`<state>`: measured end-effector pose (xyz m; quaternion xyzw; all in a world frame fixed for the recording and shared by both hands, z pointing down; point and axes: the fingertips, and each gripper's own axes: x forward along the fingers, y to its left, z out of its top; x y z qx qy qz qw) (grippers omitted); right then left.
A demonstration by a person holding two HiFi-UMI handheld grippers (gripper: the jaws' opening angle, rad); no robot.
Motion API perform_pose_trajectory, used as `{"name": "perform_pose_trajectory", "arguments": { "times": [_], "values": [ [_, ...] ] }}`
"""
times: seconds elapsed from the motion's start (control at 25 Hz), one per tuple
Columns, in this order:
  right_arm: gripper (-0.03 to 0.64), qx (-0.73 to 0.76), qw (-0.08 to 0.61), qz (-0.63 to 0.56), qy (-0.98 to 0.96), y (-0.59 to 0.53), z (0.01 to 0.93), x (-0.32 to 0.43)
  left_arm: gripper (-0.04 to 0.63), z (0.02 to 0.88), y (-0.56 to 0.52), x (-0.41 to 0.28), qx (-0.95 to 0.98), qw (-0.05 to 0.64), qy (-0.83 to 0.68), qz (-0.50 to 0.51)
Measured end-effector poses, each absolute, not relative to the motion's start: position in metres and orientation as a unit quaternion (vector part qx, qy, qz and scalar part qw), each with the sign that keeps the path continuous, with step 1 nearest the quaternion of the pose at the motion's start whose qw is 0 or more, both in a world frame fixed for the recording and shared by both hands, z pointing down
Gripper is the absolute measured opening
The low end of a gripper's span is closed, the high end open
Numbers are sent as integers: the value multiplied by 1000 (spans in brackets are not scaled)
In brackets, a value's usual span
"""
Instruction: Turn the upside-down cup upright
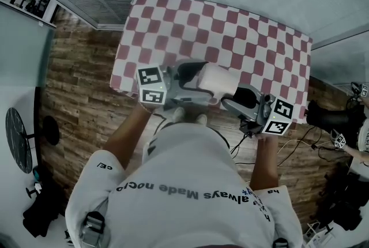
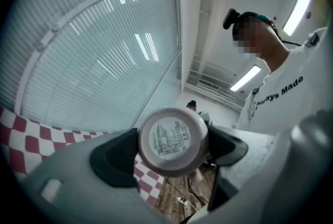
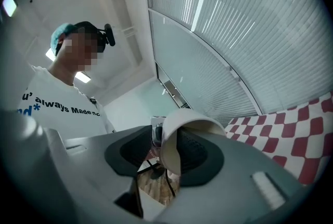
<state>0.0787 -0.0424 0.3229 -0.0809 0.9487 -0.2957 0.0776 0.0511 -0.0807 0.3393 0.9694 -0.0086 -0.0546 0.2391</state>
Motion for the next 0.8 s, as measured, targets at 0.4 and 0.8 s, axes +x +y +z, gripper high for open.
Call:
{"name": "perform_pose_trajectory", "arguments": {
  "times": [0.4, 0.8],
  "values": [
    [277, -179, -73, -227, 955, -44, 331, 89, 414, 340, -86, 50, 964, 249, -26, -86],
    [434, -282, -318, -54, 904, -49, 341, 80, 414, 341, -88, 50, 963, 248, -37, -101]
  ]
}}
